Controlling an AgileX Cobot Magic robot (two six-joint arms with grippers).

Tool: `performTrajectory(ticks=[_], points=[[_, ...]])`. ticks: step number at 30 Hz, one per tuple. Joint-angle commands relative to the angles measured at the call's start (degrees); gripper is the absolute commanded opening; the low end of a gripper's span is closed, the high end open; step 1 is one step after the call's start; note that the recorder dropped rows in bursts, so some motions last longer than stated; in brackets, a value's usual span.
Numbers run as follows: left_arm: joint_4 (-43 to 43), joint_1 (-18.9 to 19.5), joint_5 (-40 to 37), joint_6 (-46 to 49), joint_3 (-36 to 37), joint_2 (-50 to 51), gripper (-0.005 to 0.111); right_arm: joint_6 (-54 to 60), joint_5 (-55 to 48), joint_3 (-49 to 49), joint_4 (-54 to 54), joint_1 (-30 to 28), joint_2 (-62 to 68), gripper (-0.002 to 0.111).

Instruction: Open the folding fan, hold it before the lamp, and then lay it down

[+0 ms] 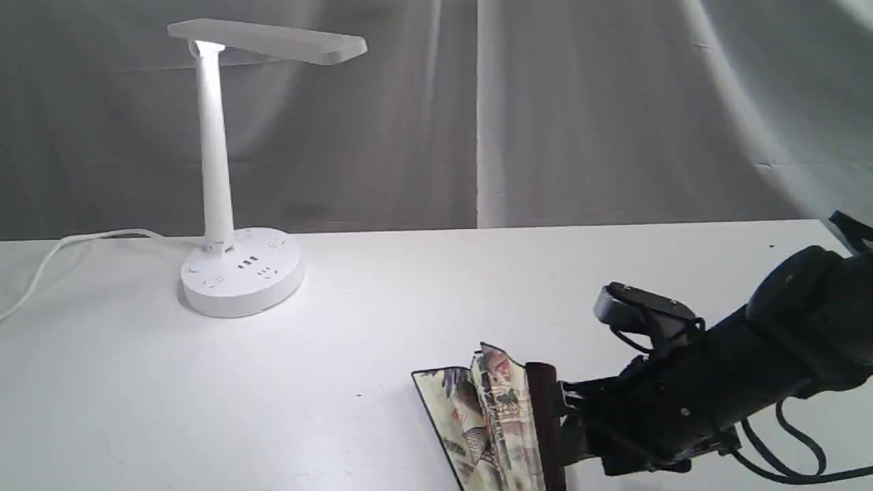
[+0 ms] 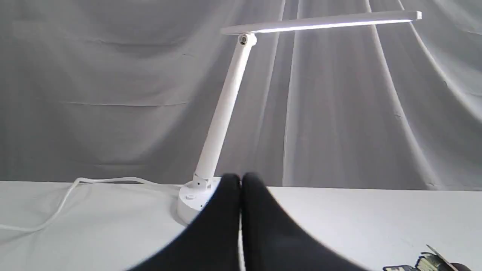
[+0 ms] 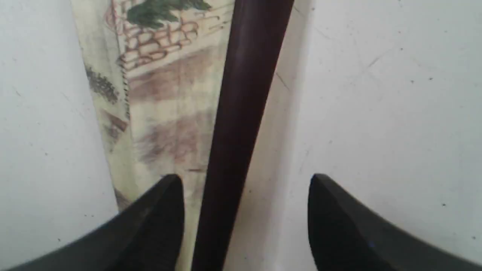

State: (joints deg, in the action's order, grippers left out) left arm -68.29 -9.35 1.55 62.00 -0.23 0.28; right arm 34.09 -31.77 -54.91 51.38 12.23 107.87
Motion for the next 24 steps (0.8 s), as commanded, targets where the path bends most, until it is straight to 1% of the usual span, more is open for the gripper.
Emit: performTrajectory(ticks=[1,6,10,15,17,19,22,24], points=[[0.14,-0.22,-0.15,-0.06,0.23,-0.28,0.000,1.54,-0.24,0.11,3.74,0.28,-0.13,0.051],[0.02,-0.22,0.12,-0.69,0.23,-0.28,0.000,1.54,0.38,0.11,5.24,3.40,1.23,0.051],[-0.29,-0.22,-3.91,-2.48,0.23,-0.28,0.000,1.54,3.18,0.11,6.03,5.62,3.25,0.051],[-0.29,-0.22,-9.27,-2.48,0.23,-0.28,0.000,1.54,3.99,0.11,5.77,5.59,4.48,0.051],[-0.72,-0.22,-9.51,-2.48,0.23,-0.28,0.000,1.43,4.29,0.11,5.77,5.59,4.48,0.051],[-3.28,-0.22,-9.51,-2.59,0.23,-0.28,0.000,1.43,4.82,0.11,5.77,5.59,4.48,0.051],[-6.59,-0.22,-9.19,-2.59,0.23,-0.28,0.000,1.43,6.05,0.11,5.77,5.59,4.48,0.047],[-8.21,-0.22,-8.89,-2.59,0.23,-0.28,0.000,1.43,6.05,0.11,5.77,5.59,4.48,0.038]])
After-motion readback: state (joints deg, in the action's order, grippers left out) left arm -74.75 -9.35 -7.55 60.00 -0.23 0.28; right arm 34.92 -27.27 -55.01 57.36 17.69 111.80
